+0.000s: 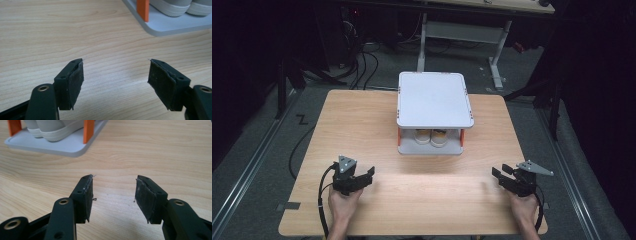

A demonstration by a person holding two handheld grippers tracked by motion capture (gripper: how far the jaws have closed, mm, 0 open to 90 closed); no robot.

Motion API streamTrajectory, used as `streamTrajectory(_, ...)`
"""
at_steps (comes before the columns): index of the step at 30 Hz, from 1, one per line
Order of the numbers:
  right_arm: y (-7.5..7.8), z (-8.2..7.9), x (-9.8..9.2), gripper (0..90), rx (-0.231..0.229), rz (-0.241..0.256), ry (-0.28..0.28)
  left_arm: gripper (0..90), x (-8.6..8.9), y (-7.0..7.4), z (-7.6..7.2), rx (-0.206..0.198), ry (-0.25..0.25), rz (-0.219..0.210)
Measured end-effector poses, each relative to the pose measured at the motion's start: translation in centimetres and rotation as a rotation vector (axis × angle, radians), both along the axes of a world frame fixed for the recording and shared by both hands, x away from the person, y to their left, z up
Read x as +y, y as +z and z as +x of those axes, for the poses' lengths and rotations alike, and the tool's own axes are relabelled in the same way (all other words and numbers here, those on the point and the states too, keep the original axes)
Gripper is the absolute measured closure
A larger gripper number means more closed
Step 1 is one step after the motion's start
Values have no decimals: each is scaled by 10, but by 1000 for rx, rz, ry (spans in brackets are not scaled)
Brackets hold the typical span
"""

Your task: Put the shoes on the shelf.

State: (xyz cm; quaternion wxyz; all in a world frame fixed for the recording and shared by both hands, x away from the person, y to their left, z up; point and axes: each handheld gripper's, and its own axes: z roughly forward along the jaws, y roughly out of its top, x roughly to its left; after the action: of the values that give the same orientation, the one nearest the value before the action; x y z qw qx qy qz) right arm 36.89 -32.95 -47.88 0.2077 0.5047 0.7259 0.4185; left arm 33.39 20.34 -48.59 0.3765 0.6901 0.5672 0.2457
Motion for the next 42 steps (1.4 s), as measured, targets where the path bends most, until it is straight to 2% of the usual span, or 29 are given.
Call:
streamTrajectory(10,-11,6,0,467,38,-90,-29,290,1,-11,7,26,38,73)
streamTrajectory(21,-21,10,2,458,70,-132,-41,290,-1,-19,13,60,46,130)
streamTrajectory(31,-21,11,0,442,84,-138,-43,288,0,-20,15,67,51,115)
streamTrajectory(36,-22,9,6,405,77,-185,-31,277,0,-21,15,72,50,107)
streamTrajectory(42,-22,9,6,400,77,-183,-28,271,0,-21,15,73,46,110)
